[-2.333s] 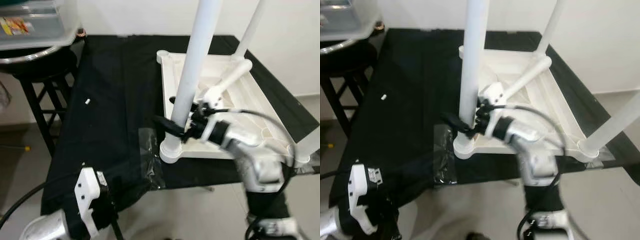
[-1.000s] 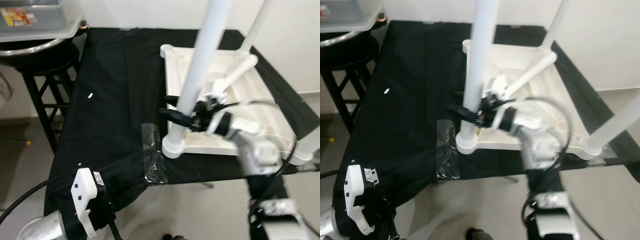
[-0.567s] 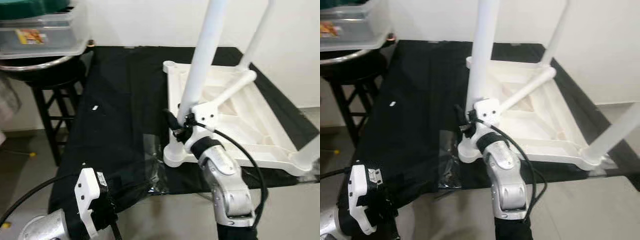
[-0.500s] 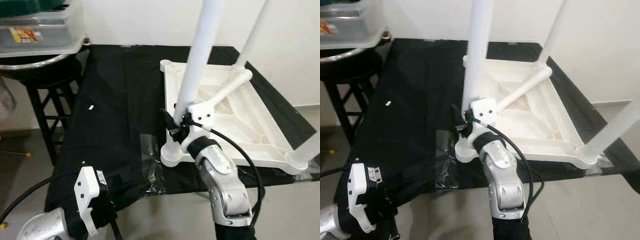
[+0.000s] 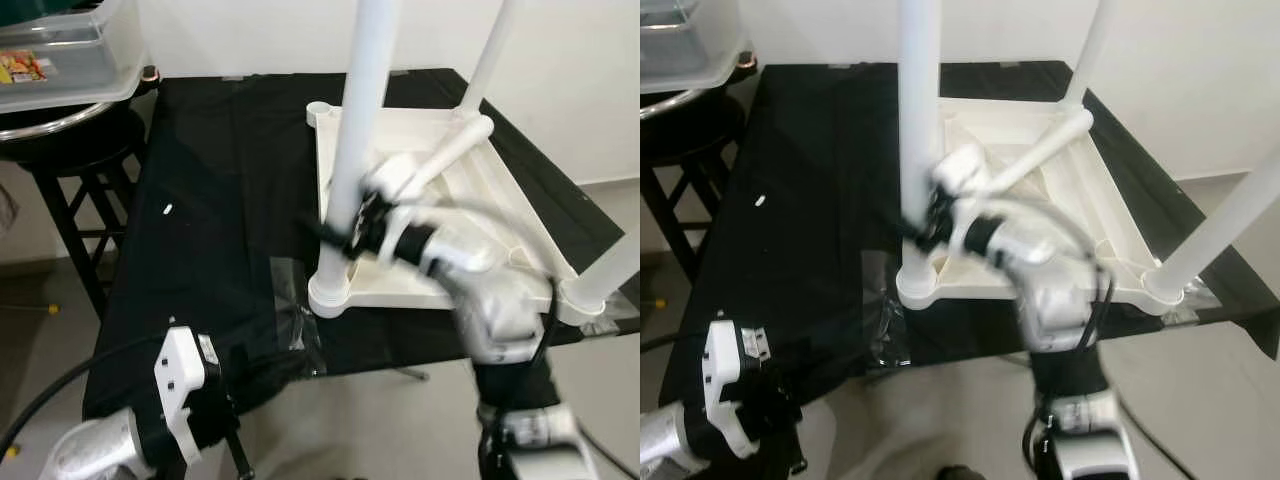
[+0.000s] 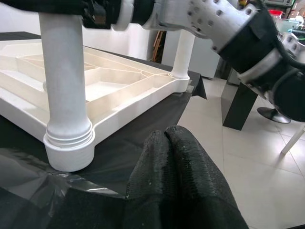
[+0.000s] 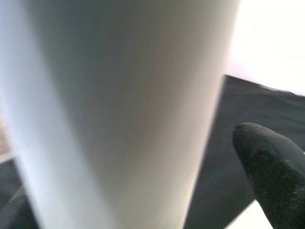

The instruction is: Building children table

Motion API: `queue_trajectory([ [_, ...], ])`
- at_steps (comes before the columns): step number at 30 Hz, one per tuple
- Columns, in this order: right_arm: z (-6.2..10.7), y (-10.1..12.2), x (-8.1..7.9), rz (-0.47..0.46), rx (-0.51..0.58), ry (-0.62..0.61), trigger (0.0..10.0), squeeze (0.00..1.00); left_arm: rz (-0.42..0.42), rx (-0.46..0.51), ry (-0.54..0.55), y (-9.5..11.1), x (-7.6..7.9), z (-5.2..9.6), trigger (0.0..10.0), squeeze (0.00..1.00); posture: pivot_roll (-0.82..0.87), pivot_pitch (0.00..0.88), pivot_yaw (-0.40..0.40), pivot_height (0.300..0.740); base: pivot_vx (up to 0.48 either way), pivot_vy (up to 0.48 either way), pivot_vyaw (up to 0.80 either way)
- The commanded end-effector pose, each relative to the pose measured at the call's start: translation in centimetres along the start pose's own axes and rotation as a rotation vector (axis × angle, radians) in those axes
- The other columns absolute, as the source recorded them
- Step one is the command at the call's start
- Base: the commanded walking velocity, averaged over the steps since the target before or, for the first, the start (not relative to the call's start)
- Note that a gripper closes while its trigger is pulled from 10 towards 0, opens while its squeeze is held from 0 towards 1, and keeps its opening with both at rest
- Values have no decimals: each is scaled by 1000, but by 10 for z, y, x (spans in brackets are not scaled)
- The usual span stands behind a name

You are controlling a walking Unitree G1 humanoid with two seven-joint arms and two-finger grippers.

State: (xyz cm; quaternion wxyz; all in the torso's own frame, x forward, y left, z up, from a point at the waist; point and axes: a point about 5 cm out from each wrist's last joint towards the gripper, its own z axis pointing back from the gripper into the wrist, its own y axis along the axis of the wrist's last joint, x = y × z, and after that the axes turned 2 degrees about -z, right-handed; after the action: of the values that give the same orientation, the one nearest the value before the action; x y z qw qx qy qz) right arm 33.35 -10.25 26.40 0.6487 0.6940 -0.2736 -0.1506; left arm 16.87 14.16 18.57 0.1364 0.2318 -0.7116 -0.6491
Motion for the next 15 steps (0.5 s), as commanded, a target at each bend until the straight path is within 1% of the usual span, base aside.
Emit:
queue_trajectory([
  [1, -2, -3, 5, -22, 5, 99, 10000, 1000, 13, 1, -4, -1, 4, -1, 10000, 0, 47, 177, -93, 740, 0, 0, 0],
  [2, -2, -3, 7, -29, 5, 143, 10000, 690, 14, 1, -3, -1, 5, 0, 10000, 0, 49, 180, -94, 740, 0, 0, 0],
  [3, -2, -3, 7, -29, 5, 143, 10000, 690, 14, 1, -3, -1, 5, 0, 10000, 0, 49, 180, -94, 740, 0, 0, 0],
  [4, -3, -2, 9, -19, 8, 172, 10000, 227, 15, 1, -2, -1, 5, 0, 10000, 0, 52, 182, -96, 740, 0, 0, 0],
  [5, -4, -2, 11, -13, 8, 186, 10000, 0, 15, 0, -2, -1, 6, 0, 10000, 0, 52, 182, -96, 740, 0, 0, 0],
  [7, -6, -2, 11, -41, 10, 253, 10000, 0, 17, 0, 1, -1, 7, 1, 10000, 0, 60, 187, -99, 740, 0, 0, 0],
  [9, -6, -2, 11, -41, 10, 253, 10000, 0, 17, 0, 1, -1, 7, 1, 10000, 0, 60, 187, -99, 740, 0, 0, 0],
  [12, -9, -2, 9, -96, 14, 392, 10000, 0, 18, -7, 9, 0, 8, 3, 10000, 0, 76, 197, -105, 740, 0, 0, 0],
  [13, -9, -2, 9, -96, 14, 392, 10000, 0, 18, -7, 9, 0, 8, 3, 10000, 0, 76, 197, -105, 740, 0, 0, 0],
  [15, -10, -4, 10, -112, 5, 457, 10000, 0, 17, -12, 13, 0, 8, 4, 10000, 0, 80, 198, -105, 740, 0, 0, 0],
])
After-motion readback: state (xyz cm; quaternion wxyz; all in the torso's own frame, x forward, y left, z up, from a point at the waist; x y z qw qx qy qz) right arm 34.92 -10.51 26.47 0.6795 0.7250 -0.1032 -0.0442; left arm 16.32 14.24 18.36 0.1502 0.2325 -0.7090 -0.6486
